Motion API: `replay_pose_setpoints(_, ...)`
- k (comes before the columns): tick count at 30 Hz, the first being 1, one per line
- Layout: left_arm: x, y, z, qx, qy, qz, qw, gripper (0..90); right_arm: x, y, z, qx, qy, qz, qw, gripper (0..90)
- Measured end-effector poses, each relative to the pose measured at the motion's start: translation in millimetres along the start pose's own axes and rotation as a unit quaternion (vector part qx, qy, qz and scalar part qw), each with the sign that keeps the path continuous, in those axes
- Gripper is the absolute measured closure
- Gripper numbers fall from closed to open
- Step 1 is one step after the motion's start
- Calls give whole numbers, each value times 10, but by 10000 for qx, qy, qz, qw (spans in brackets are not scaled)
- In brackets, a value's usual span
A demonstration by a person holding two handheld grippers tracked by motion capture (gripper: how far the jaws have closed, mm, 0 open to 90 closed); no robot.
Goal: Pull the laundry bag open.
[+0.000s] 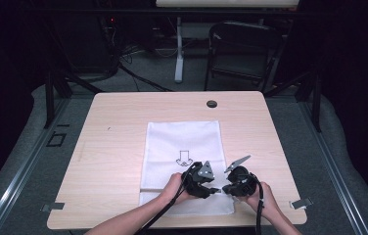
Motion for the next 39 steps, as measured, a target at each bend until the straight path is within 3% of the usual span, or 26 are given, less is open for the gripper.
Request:
replay_pose_setpoints(2, 31, 14, 9, 94, -85, -25, 9999, 641, -2, 0, 0, -19, -12, 2, 10000, 900)
replay_pose_setpoints(9, 111, 43, 14, 68, -19, 79, 9999, 780, -1, 2, 2, -36, -20, 12, 10000, 900)
replay_pose_setpoints(19, 132, 27, 33, -12, -53, 103, 9999, 762, 1, -6, 0, 21, -3, 15, 10000, 900)
replay_pose_setpoints(27, 112, 56, 15, 195, -88, 104, 9997, 811, 4, -17, -3, 20, 8, -49, 10000, 900)
replay_pose_setpoints(39, 94, 60, 9, 273, -162, 130, 9994, 815, 26, -29, -14, 92, 142, 29, 9999, 900)
Point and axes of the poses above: each handheld gripper's, and its own axes: x roughly forward along the jaws, z roughly out of its underside, y roughly to its right, the point moved 9 cm from there along x, roughly forward along the jaws, and after that the axes turned 7 degrees about y, right-handed, at the moved point
